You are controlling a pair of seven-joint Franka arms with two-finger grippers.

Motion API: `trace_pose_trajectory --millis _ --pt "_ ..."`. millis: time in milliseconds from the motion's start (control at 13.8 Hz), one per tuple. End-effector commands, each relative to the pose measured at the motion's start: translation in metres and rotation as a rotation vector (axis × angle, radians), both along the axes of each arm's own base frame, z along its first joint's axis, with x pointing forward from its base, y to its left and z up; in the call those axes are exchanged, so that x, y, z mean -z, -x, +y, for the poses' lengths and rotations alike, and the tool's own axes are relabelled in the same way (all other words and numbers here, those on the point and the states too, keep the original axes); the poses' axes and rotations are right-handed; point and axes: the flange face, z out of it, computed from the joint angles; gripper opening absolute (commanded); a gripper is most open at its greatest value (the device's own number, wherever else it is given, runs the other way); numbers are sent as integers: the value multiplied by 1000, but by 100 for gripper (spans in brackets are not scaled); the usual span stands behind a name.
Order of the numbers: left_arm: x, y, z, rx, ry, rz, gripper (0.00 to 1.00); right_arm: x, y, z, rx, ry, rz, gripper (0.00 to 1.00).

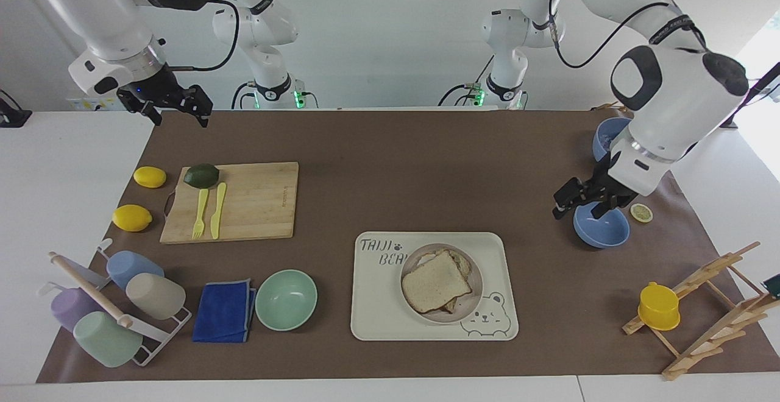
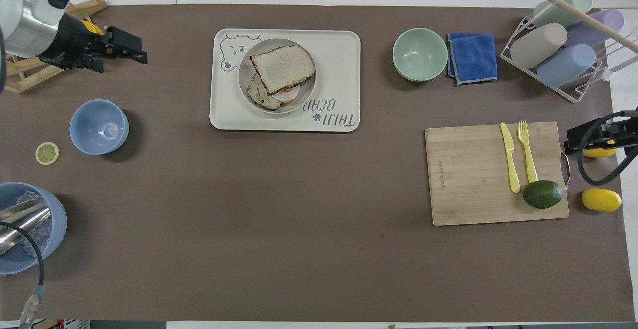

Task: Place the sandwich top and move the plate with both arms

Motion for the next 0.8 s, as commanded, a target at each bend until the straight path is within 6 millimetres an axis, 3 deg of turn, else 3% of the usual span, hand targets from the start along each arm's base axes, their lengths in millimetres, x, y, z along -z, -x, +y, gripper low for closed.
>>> trace_pose_trajectory --millis 0,289,434,723 --pt "-30 50 17 -4 -75 55 100 -4 3 1 -15 -34 -16 100" --pt "-18 112 29 14 -127 119 100 -4 3 3 -17 -34 -16 100" --pt "-5 119 25 26 -129 129 100 -4 3 3 -17 -34 -14 100" --pt "-12 115 34 16 -141 126 100 -4 3 3 -17 -34 -13 100"
